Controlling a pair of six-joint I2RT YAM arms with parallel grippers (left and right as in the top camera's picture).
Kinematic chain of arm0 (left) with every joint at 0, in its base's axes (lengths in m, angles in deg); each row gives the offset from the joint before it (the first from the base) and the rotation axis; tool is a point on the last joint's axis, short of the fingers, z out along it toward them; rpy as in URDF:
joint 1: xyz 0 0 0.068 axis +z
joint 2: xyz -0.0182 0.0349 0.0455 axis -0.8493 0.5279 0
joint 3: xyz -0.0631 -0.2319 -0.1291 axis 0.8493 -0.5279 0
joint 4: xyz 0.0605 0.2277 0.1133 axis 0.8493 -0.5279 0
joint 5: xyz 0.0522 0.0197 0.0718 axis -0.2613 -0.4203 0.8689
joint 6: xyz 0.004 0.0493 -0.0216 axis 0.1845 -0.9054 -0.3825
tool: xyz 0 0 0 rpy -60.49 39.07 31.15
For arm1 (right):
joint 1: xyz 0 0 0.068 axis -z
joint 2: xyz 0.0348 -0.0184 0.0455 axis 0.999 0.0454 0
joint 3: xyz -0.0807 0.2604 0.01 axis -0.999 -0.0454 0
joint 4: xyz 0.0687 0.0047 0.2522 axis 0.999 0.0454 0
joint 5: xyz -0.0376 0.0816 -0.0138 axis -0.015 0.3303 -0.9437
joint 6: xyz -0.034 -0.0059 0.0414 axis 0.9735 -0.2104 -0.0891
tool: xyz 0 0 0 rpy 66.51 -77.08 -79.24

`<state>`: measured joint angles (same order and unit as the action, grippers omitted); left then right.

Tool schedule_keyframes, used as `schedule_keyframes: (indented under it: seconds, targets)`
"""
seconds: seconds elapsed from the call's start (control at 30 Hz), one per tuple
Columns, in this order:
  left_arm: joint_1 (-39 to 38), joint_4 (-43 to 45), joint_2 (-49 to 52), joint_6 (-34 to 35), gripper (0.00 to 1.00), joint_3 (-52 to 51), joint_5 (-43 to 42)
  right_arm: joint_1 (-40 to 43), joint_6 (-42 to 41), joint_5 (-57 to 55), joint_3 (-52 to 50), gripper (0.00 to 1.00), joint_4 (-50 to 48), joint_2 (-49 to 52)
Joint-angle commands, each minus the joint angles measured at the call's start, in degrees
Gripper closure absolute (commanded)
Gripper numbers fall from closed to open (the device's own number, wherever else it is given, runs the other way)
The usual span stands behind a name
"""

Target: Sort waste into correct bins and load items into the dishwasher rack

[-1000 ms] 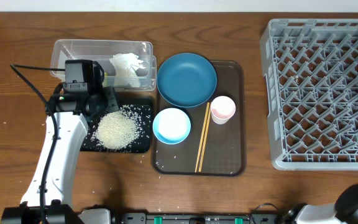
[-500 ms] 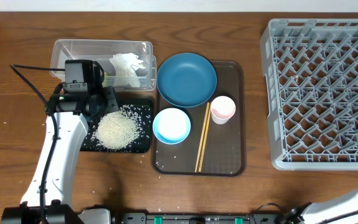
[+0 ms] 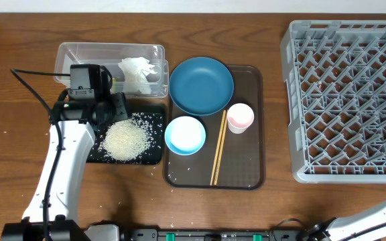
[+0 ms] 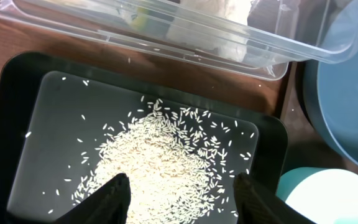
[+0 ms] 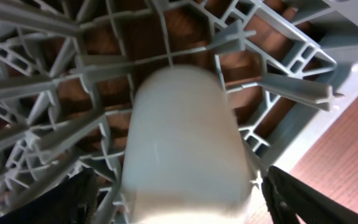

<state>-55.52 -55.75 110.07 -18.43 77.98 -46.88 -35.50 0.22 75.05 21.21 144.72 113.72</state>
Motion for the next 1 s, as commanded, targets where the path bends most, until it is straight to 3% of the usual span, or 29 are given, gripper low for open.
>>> schedule_keyframes:
  seconds: [0.0,0.3,0.4,0.6,0.77,0.97]
  targets:
    - [0.20,-0.20,-0.81,-0.50,0.40,0.48,0.46,0.28,-0.31,3.28,1.03,0.11,0.02,0.57]
    - [-1.11,0.94,-1.49,-1.18,0.39,1.16,-1.40,-0.90,0.15,11.45,1.27,0.10,0.26,-4.33]
    - [-3.91,2.29,-1.64,-1.60,0.39,2.36,-2.56,-2.95,3.87,16.85,1.27,0.10,0.09,-7.85]
    - [-14.10,8.41,-1.18,-1.60,0.41,3.58,-2.56,-11.17,12.35,23.78,1.27,0.09,0.57,-14.14]
    - [-23.34,15.74,0.83,-1.27,0.41,3.58,-2.54,-20.55,14.16,23.76,1.27,0.09,2.29,-16.37]
    - [-31.28,22.62,7.19,4.02,0.40,3.58,-2.58,-30.49,15.63,22.12,1.22,0.08,3.50,-16.31]
